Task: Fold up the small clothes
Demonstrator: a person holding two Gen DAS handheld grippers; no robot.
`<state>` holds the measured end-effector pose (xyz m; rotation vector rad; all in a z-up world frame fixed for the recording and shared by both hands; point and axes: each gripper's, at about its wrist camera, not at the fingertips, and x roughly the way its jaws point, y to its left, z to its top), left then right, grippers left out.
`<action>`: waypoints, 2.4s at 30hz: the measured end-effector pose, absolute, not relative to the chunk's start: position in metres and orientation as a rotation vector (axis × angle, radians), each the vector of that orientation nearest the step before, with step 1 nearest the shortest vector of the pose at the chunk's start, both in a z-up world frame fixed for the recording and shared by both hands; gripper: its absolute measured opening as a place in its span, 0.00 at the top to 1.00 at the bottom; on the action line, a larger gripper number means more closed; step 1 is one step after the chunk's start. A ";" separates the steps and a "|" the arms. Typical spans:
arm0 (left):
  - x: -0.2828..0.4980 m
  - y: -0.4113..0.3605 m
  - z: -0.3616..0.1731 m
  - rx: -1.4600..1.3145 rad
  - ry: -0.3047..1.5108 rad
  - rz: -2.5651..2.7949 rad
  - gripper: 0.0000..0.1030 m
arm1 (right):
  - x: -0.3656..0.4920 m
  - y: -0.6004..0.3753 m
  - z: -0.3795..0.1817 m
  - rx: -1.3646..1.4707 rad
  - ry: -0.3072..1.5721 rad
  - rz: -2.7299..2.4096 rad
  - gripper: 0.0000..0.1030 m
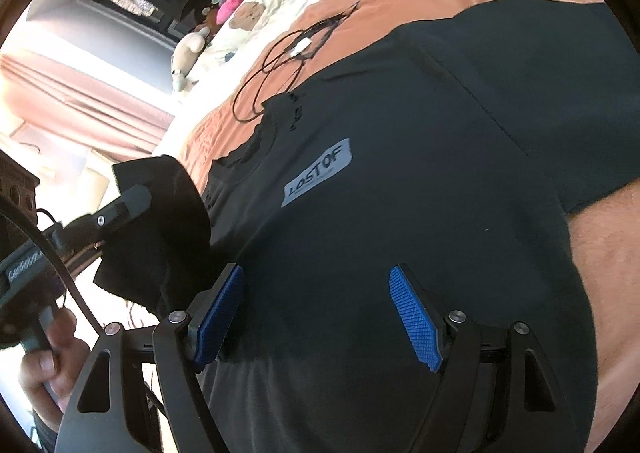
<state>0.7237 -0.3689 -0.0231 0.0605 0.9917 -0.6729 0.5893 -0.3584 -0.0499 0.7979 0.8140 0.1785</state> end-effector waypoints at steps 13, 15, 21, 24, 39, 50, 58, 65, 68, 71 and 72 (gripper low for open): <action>0.743 -0.264 -0.015 0.027 0.958 -0.463 0.43 | 0.604 -0.346 -0.058 0.766 0.837 0.196 0.28; 0.747 -0.236 -0.015 0.016 0.958 -0.418 0.43 | 0.604 -0.345 -0.059 0.764 0.837 0.195 0.28; 0.750 -0.153 -0.020 -0.026 0.958 -0.296 0.44 | 0.609 -0.337 -0.060 0.714 0.845 0.170 0.28; 0.748 -0.119 -0.029 -0.041 0.973 -0.251 0.44 | 0.610 -0.332 -0.060 0.689 0.850 0.166 0.30; 0.729 -0.021 -0.108 -0.100 1.108 -0.137 0.46 | 0.629 -0.327 -0.071 0.659 0.883 0.150 0.48; 0.720 -0.002 -0.147 -0.200 1.166 -0.172 0.53 | 0.657 -0.326 -0.076 0.656 0.886 0.131 0.48; 0.722 -0.010 -0.160 -0.239 1.189 -0.225 0.65 | 0.674 -0.320 -0.070 0.605 0.906 0.095 0.74; 0.722 -0.009 -0.166 -0.245 1.194 -0.204 0.67 | 0.661 -0.340 -0.065 0.670 0.896 0.055 1.00; 0.718 -0.005 -0.167 -0.248 1.200 -0.198 0.70 | 0.645 -0.342 -0.053 0.643 0.850 0.040 1.00; 0.715 -0.002 -0.167 -0.259 1.204 -0.200 0.70 | 0.629 -0.342 -0.047 0.625 0.828 0.012 1.00; 0.715 -0.003 -0.167 -0.257 1.205 -0.201 0.70 | 0.623 -0.344 -0.047 0.630 0.825 0.007 1.00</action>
